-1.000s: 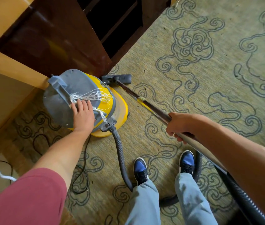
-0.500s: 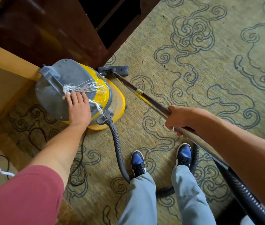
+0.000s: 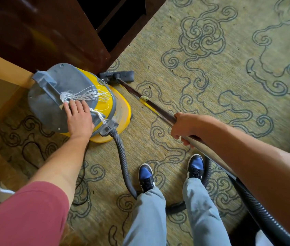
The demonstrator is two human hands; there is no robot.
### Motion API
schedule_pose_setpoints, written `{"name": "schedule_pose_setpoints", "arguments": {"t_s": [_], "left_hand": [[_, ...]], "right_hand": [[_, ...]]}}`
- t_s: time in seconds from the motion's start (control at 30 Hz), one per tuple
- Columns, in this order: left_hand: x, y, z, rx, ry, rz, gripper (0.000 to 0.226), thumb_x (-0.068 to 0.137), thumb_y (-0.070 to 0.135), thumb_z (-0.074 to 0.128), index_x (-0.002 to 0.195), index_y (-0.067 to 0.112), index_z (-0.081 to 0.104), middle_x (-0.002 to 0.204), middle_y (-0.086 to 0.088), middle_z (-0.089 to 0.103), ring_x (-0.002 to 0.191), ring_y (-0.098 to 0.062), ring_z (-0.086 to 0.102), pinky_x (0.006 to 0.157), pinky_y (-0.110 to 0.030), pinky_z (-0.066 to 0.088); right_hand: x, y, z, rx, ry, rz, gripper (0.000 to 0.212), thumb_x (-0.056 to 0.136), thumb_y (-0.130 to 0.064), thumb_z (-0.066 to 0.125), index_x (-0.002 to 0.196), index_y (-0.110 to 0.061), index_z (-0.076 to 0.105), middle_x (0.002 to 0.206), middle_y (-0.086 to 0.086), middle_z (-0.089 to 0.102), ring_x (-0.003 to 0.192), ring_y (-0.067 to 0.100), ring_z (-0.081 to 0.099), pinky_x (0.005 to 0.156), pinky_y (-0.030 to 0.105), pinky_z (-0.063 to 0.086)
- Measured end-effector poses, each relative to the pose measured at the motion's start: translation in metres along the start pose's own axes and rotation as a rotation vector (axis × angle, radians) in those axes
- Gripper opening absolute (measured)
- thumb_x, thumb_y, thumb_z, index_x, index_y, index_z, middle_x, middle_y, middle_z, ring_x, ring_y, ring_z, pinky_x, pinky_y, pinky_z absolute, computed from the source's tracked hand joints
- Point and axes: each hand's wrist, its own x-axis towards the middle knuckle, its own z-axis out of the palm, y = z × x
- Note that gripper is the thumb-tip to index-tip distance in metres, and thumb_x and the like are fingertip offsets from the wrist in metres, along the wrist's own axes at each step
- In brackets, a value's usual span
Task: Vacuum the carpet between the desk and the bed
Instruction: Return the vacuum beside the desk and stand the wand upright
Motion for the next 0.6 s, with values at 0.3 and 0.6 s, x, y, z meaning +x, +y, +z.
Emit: {"name": "schedule_pose_setpoints", "arguments": {"t_s": [0.3,0.6], "left_hand": [[0.000,0.002,-0.005,0.015,-0.061,-0.025,0.103,0.072,0.055,0.074,0.150,0.001,0.034,0.147,-0.028,0.040,0.142,-0.046,0.027,0.119,-0.060,0.013],[-0.017,0.018,-0.086,-0.349,0.083,0.144,0.086,0.084,0.047,0.059,0.155,0.008,0.031,0.164,-0.019,0.017,0.153,-0.037,0.005,0.123,-0.054,0.006]], "right_hand": [[-0.018,-0.005,0.006,-0.199,0.166,0.006,0.045,0.091,-0.009,0.059,0.132,-0.007,0.042,0.082,0.009,0.069,0.049,0.017,0.069,0.044,0.028,0.054],[-0.073,-0.034,-0.039,-0.720,0.496,-0.009,0.028,0.093,-0.015,0.052,0.121,-0.015,0.060,0.082,-0.002,0.059,0.063,0.013,0.053,0.054,0.026,0.041]]}}
